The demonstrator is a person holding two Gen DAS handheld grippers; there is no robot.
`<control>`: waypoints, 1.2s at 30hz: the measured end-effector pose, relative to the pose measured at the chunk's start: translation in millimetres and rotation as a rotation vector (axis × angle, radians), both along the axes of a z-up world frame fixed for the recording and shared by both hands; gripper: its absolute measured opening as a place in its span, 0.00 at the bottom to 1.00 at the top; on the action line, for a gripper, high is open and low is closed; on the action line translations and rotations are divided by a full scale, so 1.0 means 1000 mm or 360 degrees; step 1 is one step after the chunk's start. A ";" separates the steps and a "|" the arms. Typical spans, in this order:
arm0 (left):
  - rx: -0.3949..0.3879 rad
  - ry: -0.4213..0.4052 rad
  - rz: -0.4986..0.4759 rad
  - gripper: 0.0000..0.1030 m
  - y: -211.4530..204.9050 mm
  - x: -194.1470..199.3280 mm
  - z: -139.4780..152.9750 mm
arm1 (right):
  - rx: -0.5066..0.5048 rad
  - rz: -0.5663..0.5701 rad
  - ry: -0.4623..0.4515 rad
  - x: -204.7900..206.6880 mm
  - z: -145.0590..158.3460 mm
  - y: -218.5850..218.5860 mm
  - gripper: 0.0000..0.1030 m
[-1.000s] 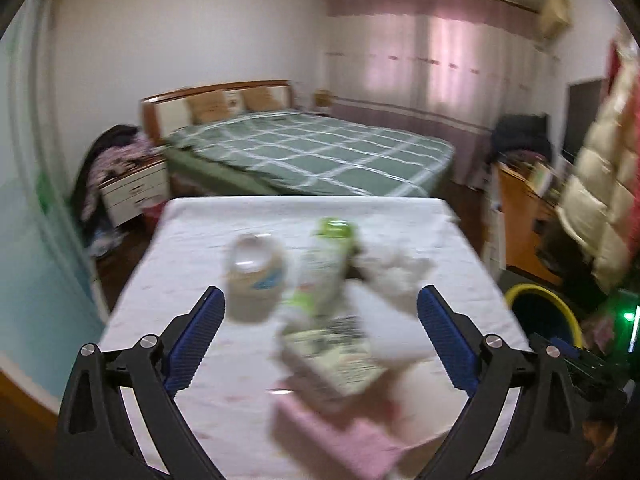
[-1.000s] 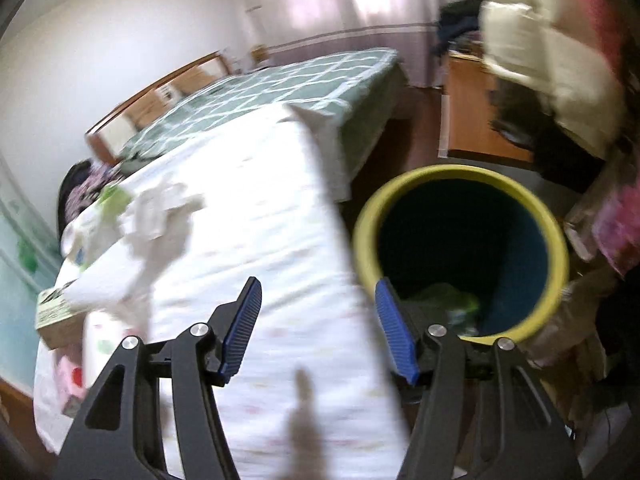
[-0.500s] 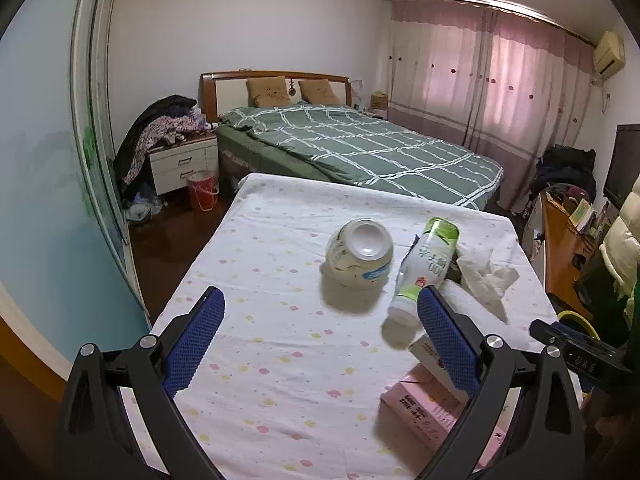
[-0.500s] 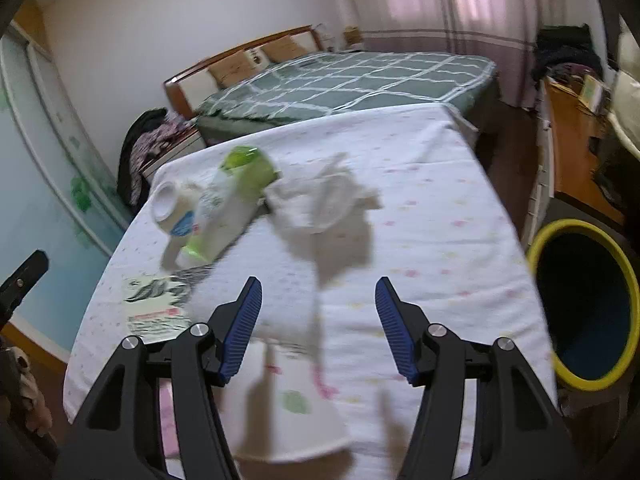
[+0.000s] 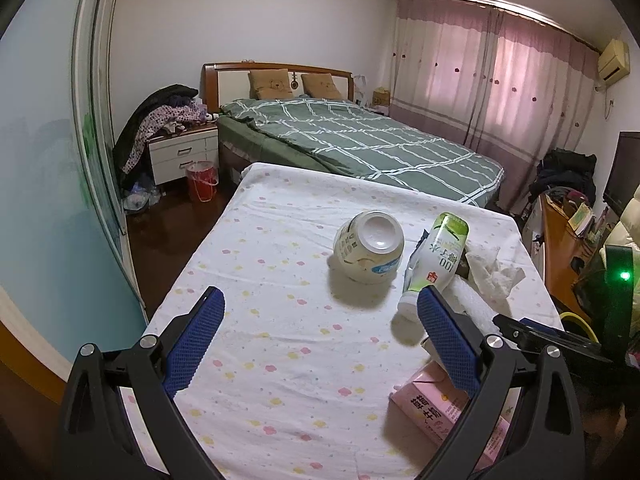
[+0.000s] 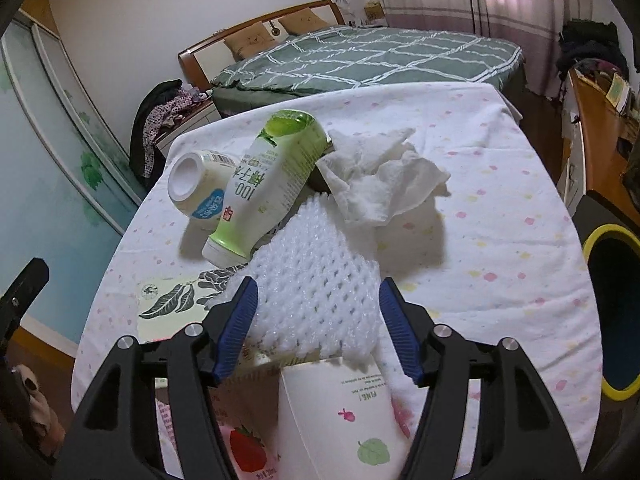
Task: Collect trash
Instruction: 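Move the right tool back to the table and grasp the white foam net, then carry the foam net to the yellow bin and open the right tool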
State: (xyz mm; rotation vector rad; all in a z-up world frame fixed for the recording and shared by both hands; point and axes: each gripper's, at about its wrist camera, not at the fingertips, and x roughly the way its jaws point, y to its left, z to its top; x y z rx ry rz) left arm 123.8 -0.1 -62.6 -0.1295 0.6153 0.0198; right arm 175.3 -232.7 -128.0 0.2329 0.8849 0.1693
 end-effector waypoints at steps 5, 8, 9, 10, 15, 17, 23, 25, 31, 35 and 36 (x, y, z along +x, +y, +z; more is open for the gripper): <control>-0.0005 -0.0005 -0.0012 0.93 -0.003 -0.001 -0.001 | 0.0024 -0.0001 0.0018 0.001 -0.003 -0.002 0.44; -0.0006 -0.0007 -0.0013 0.93 -0.003 -0.002 -0.001 | 0.0026 0.0007 0.0032 0.003 -0.004 -0.004 0.28; -0.0005 -0.0007 -0.0012 0.93 -0.003 -0.002 -0.001 | 0.0026 0.0008 0.0037 0.004 -0.004 -0.005 0.24; -0.0005 -0.0007 -0.0010 0.93 -0.004 -0.002 -0.001 | 0.0025 0.0009 0.0041 0.006 -0.004 -0.005 0.17; -0.0006 -0.0015 -0.0008 0.93 -0.004 -0.004 0.001 | 0.0053 0.0004 0.0019 0.001 0.002 -0.009 0.13; -0.0008 -0.0015 -0.0012 0.93 -0.005 -0.004 0.001 | 0.0061 0.0014 -0.0003 -0.004 0.007 -0.008 0.13; -0.0006 -0.0031 -0.0015 0.93 -0.005 -0.007 0.004 | 0.0099 0.0097 -0.0063 -0.025 0.028 -0.003 0.13; -0.0009 -0.0035 -0.0012 0.93 -0.004 -0.008 0.004 | 0.0109 0.0118 -0.0091 -0.032 0.035 -0.002 0.13; -0.0003 -0.0040 -0.0028 0.93 -0.006 -0.011 0.005 | 0.0133 0.0108 -0.0212 -0.046 0.056 -0.008 0.13; 0.0004 -0.0053 -0.0052 0.93 -0.010 -0.014 0.008 | 0.0114 0.0077 -0.0274 -0.051 0.066 -0.013 0.13; 0.0010 -0.0056 -0.0057 0.93 -0.012 -0.015 0.009 | 0.0114 0.0069 -0.0277 -0.051 0.067 -0.015 0.13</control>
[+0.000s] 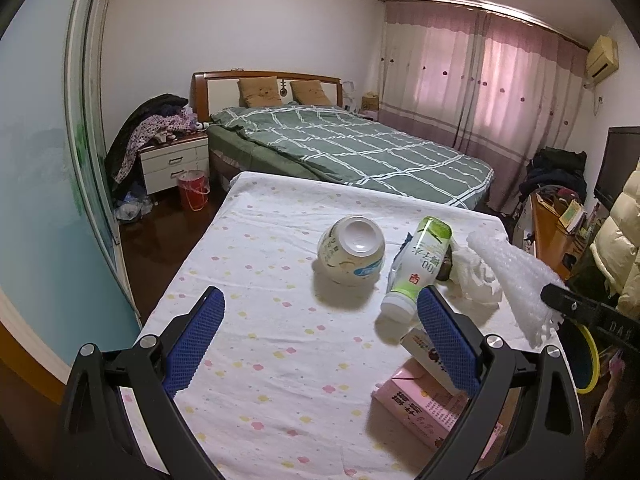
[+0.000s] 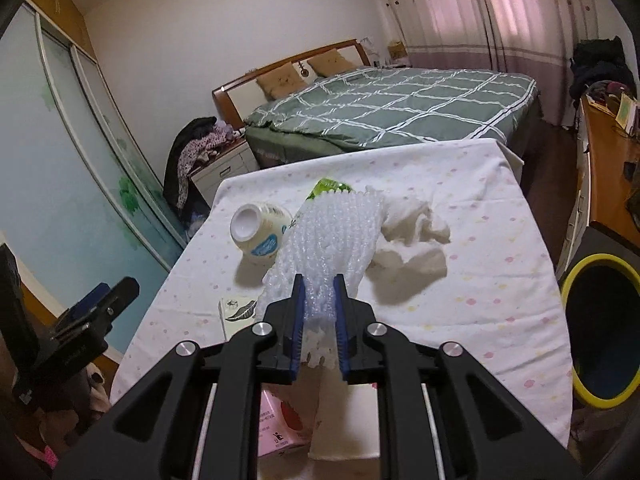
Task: Collect trash
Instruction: 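Carry the foam net to the yellow bin and open the right tool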
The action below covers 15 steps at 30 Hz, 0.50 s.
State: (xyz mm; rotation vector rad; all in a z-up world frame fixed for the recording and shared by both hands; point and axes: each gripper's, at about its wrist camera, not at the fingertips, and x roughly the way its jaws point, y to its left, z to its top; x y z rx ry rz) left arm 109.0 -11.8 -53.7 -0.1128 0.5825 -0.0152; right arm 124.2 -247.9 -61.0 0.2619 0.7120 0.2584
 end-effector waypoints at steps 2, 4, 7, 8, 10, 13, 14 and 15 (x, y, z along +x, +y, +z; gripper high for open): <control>0.0002 -0.0002 -0.0014 0.93 -0.003 -0.001 0.001 | 0.0011 -0.0033 -0.0012 -0.001 0.003 -0.009 0.13; 0.0005 -0.0001 -0.0032 0.93 -0.007 -0.002 0.001 | 0.0023 -0.0079 -0.0028 -0.004 0.005 -0.020 0.13; 0.0003 0.0008 -0.0077 0.93 -0.017 -0.003 0.000 | 0.0003 -0.0194 -0.0057 -0.011 0.008 -0.042 0.13; 0.0005 0.0010 -0.0093 0.93 -0.020 -0.004 0.000 | 0.0001 -0.0231 -0.0059 -0.012 0.007 -0.049 0.13; 0.0020 0.0017 -0.0137 0.93 -0.031 -0.004 -0.002 | -0.0001 -0.0319 -0.0055 -0.014 0.005 -0.066 0.13; 0.0039 0.0032 -0.0193 0.93 -0.045 -0.004 -0.006 | -0.0024 -0.0493 -0.0018 -0.016 -0.007 -0.098 0.14; 0.0044 0.0040 -0.0208 0.93 -0.050 -0.003 -0.007 | -0.0032 -0.0534 -0.0003 -0.016 -0.010 -0.106 0.14; 0.0047 0.0048 -0.0221 0.93 -0.053 -0.003 -0.009 | -0.0040 -0.0587 0.0019 -0.016 -0.016 -0.116 0.14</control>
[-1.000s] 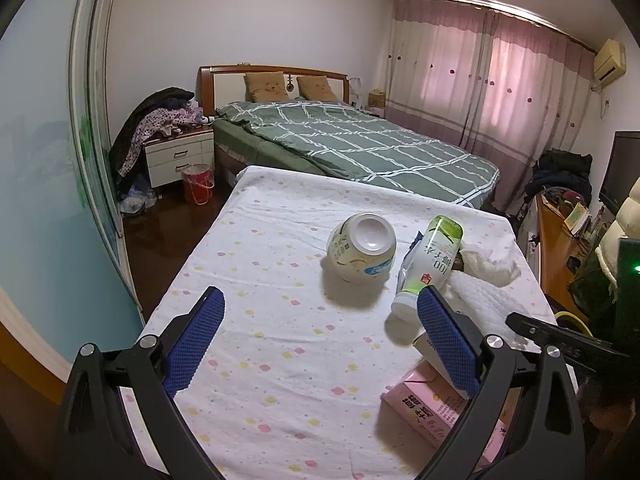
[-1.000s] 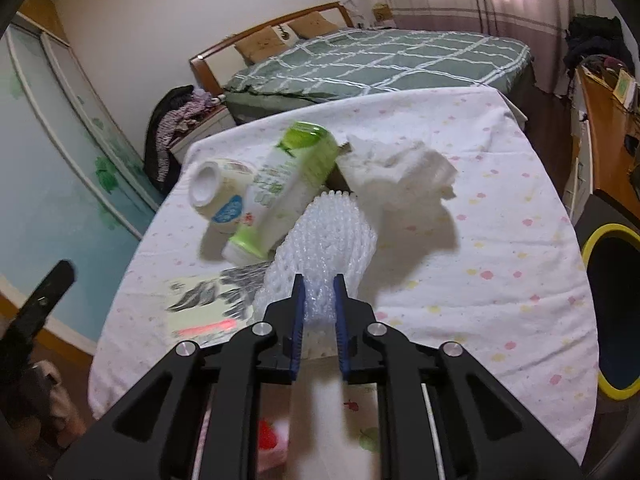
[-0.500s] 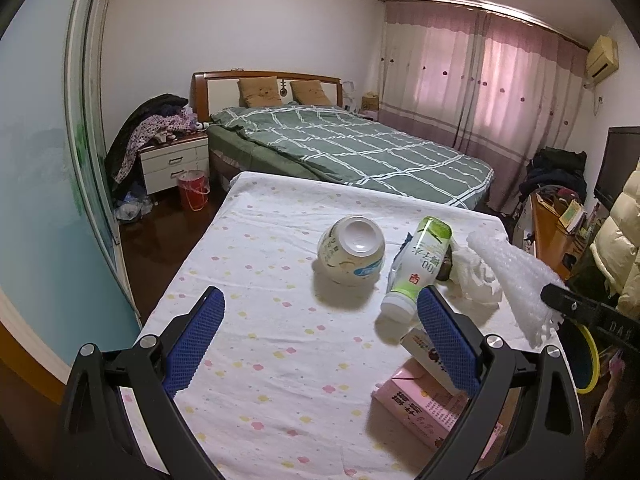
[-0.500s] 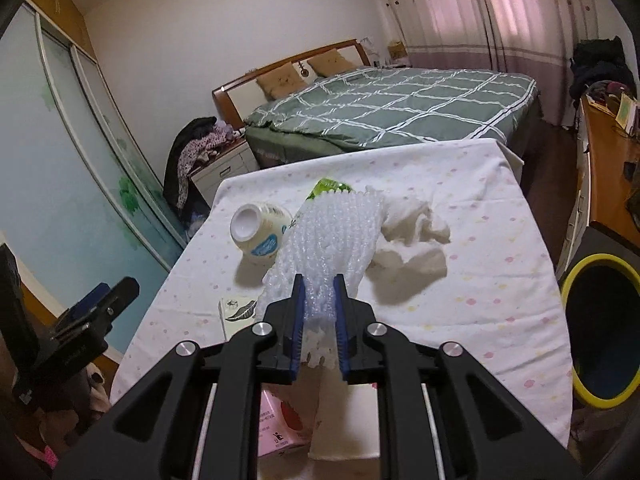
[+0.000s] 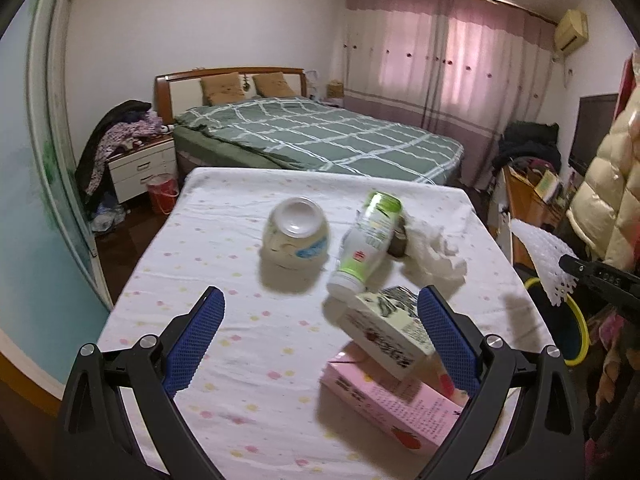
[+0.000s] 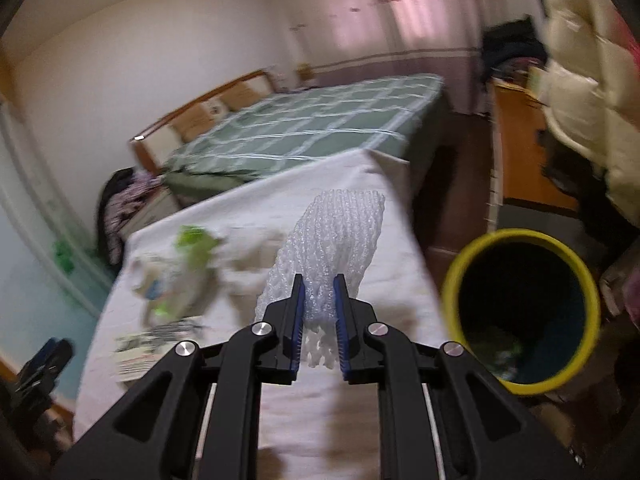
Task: Collect trash
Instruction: 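Carry the foam net to the yellow bin and open the right tool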
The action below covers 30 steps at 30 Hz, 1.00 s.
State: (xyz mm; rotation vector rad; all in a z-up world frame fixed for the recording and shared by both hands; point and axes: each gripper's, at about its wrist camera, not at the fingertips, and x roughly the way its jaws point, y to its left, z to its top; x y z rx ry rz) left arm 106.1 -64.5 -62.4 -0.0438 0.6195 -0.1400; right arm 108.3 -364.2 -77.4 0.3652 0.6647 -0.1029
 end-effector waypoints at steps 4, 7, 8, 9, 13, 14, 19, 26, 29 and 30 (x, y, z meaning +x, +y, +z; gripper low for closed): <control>0.0031 0.0030 -0.0049 0.93 -0.014 0.002 -0.007 | -0.0011 -0.0193 0.0082 -0.002 -0.023 -0.038 0.14; 0.0043 0.0055 -0.0068 0.93 -0.021 0.004 -0.011 | -0.0018 -0.0342 0.0142 -0.001 -0.041 -0.069 0.14; 0.0047 0.0067 -0.0072 0.93 -0.024 0.006 -0.013 | -0.0018 -0.0387 0.0163 0.000 -0.048 -0.081 0.14; 0.0049 0.0078 -0.0074 0.93 -0.026 0.008 -0.014 | -0.0020 -0.0429 0.0184 0.001 -0.054 -0.092 0.14; 0.0053 0.0123 -0.0086 0.93 -0.033 0.014 -0.020 | -0.0014 -0.0540 0.0251 0.005 -0.075 -0.120 0.16; 0.0058 0.0129 -0.0089 0.93 -0.034 0.015 -0.021 | -0.0015 -0.0551 0.0263 0.005 -0.079 -0.125 0.18; 0.0092 0.0143 -0.0113 0.93 -0.045 0.020 -0.025 | -0.0006 -0.0593 0.0336 0.012 -0.098 -0.138 0.39; 0.0118 0.0144 -0.0133 0.93 -0.049 0.020 -0.025 | 0.0015 -0.0610 0.0285 0.006 -0.093 -0.139 0.49; 0.0120 0.0156 -0.0148 0.93 -0.049 0.018 -0.027 | 0.0024 -0.0600 0.0273 0.006 -0.091 -0.139 0.51; 0.0123 0.0159 -0.0165 0.93 -0.050 0.017 -0.028 | 0.0026 -0.0598 0.0269 0.006 -0.090 -0.139 0.51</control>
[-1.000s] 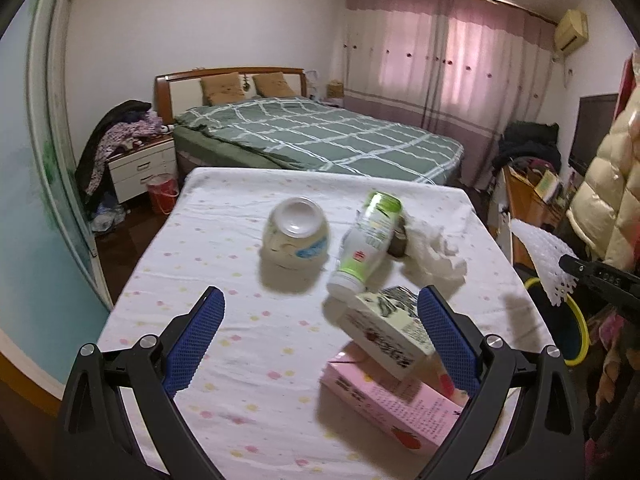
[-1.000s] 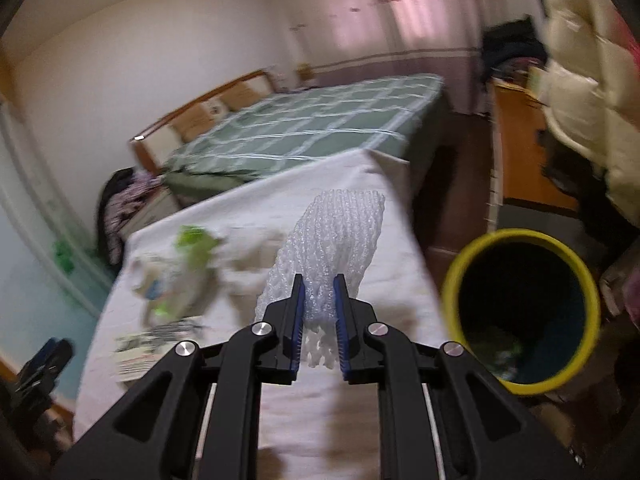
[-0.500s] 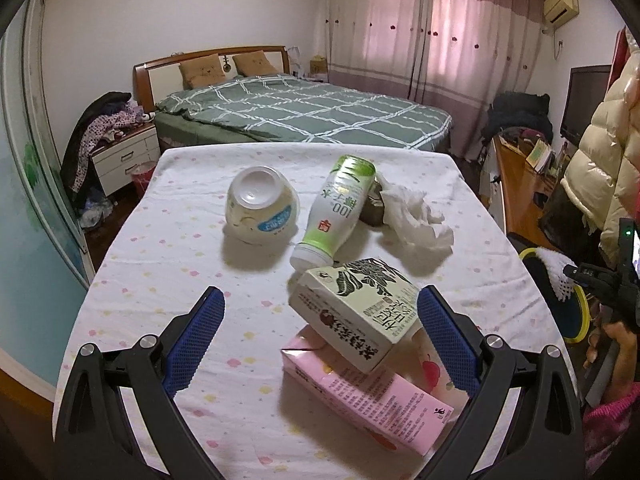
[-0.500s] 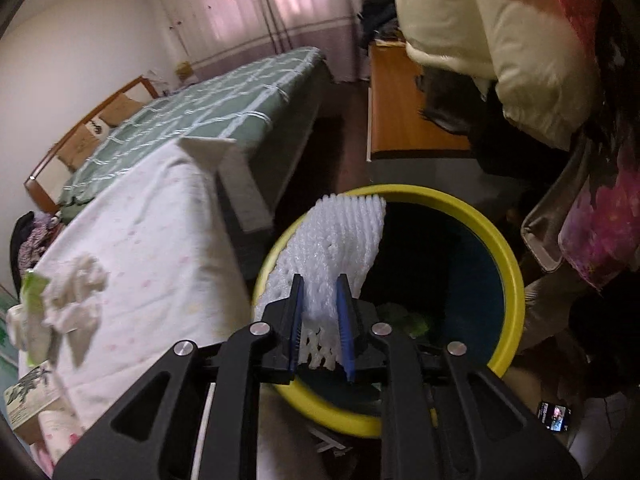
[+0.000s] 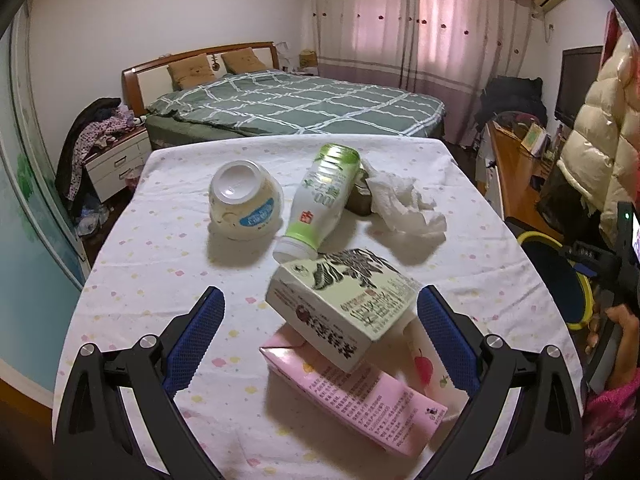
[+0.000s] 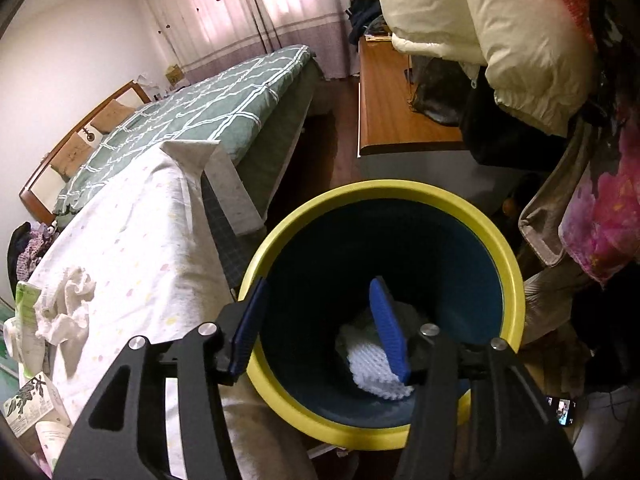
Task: Collect trash
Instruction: 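Carry the foam net to the yellow bin and open the right tool, then grasp the pink juice carton with the left tool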
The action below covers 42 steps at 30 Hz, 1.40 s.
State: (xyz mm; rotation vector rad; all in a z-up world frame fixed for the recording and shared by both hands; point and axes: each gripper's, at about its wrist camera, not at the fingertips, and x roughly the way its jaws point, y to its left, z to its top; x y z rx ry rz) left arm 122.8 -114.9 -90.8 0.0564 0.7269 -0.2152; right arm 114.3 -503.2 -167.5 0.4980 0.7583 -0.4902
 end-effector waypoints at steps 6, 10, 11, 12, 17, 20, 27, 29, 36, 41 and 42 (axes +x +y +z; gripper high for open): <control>0.0019 0.0071 -0.0101 0.93 0.001 -0.013 -0.014 | 0.0022 0.0008 -0.0028 -0.005 0.003 0.001 0.53; 0.0019 0.0141 -0.0111 0.93 0.006 -0.022 -0.026 | 0.0038 0.0017 -0.0037 -0.008 0.003 0.006 0.54; 0.0006 0.0166 -0.0115 0.93 0.007 -0.024 -0.029 | 0.0038 0.0020 -0.0037 -0.009 0.003 0.007 0.54; -0.0002 0.0181 -0.0119 0.93 0.007 -0.025 -0.031 | 0.0040 0.0024 -0.0040 -0.009 0.004 0.008 0.54; 0.0013 0.0208 -0.0142 0.93 0.001 -0.033 -0.037 | 0.0039 0.0041 -0.0060 -0.013 0.009 0.011 0.55; 0.0014 0.0207 -0.0145 0.93 0.000 -0.036 -0.038 | 0.0039 0.0037 -0.0079 -0.017 0.013 0.010 0.55; 0.0004 0.0222 -0.0172 0.93 0.001 -0.044 -0.039 | 0.0048 0.0040 -0.0106 -0.022 0.016 0.010 0.56; -0.0019 0.0229 -0.0172 0.94 0.002 -0.044 -0.041 | 0.0056 0.0046 -0.0105 -0.022 0.015 0.011 0.57; -0.0066 0.0252 -0.0189 0.94 0.014 -0.051 -0.043 | 0.0064 0.0054 -0.0106 -0.022 0.013 0.014 0.57; -0.0065 0.0289 -0.0215 0.94 0.010 -0.051 -0.048 | 0.0066 0.0068 -0.0116 -0.020 0.015 0.018 0.57; -0.0069 0.0291 -0.0222 0.94 0.010 -0.053 -0.049 | 0.0064 0.0075 -0.0117 -0.020 0.016 0.019 0.57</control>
